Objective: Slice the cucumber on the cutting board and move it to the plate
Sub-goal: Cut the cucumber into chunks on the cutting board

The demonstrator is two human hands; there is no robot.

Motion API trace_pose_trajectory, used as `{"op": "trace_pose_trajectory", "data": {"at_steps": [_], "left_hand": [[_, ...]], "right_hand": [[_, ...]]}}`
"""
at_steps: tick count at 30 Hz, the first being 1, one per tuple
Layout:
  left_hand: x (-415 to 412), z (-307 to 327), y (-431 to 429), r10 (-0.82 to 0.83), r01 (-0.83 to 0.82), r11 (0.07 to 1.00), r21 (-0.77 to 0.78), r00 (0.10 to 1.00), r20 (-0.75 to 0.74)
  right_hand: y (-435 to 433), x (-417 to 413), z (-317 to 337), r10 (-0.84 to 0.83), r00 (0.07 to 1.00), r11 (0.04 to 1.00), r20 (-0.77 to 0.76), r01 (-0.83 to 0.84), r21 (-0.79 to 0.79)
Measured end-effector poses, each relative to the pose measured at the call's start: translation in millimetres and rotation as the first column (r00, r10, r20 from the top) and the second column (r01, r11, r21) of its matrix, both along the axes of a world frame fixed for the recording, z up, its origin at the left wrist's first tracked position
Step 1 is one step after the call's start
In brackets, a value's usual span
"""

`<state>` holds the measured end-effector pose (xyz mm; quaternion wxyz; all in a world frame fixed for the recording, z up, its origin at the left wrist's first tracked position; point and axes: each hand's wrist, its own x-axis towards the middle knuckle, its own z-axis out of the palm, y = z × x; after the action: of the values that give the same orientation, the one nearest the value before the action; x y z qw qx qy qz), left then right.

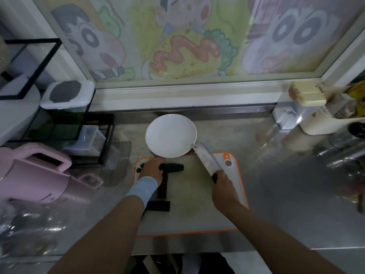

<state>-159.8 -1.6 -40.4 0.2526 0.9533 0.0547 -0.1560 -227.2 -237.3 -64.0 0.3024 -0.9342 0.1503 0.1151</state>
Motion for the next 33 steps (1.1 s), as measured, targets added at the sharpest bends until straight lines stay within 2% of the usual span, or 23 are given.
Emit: {"op": "trace_pose_trajectory", "data": {"at_steps": [4, 8, 10, 13, 16, 19, 22, 26, 28, 30, 33], "left_hand": [[-2, -2, -3, -0.015, 0.013, 0.999, -0.042, 1.000, -0.026], [-9, -10, -6, 0.100, -0.103, 0.995, -0.015, 0.984, -0.146], [-12, -15, -6, 0.101, -0.101, 0.995, 0.003, 0.981, -0.167], [-15, -15, -6, 0.083, -0.090, 0.994, -0.056, 0.988, -0.130], [-17, -14, -2, 0.049, -0.056, 0.997, -0.051, 0.990, -0.132], [-21, -13, 6, 0.101, -0.078, 0.992, 0.099, 0.962, -0.252], [-24, -10, 8, 0.163, -0.138, 0.986, 0.098, 0.931, -0.328], [-18, -6, 10, 0.112, -0.076, 0.986, 0.151, 0.963, -0.245], [-14, -3, 14, 0.115, -0.088, 0.988, 0.128, 0.968, -0.222], [-8, -2, 17, 0.091, -0.070, 0.991, 0.114, 0.977, -0.190], [4, -5, 17, 0.062, -0.051, 0.994, 0.099, 0.991, -0.119]], "right_hand": [[7, 1, -1, 0.006, 0.998, 1.000, -0.067, -0.005, 0.010], [10, 7, -2, 0.154, 0.979, 0.979, -0.131, -0.169, -0.114], [14, 13, 0, 0.219, 0.959, 0.949, -0.179, -0.252, -0.191], [22, 23, 10, 0.283, 0.921, 0.869, -0.267, -0.364, -0.335], [35, 36, 19, 0.356, 0.912, 0.794, -0.206, -0.411, -0.449], [55, 50, 17, 0.509, 0.860, 0.814, -0.026, -0.491, -0.311], [76, 63, 14, 0.622, 0.783, 0.756, -0.005, -0.601, -0.260], [87, 70, 8, 0.669, 0.742, 0.690, -0.047, -0.642, -0.334], [85, 73, 6, 0.673, 0.735, 0.668, -0.084, -0.652, -0.357], [78, 77, 6, 0.666, 0.739, 0.675, -0.096, -0.653, -0.343], [61, 88, 5, 0.644, 0.764, 0.703, -0.036, -0.610, -0.364]]}}
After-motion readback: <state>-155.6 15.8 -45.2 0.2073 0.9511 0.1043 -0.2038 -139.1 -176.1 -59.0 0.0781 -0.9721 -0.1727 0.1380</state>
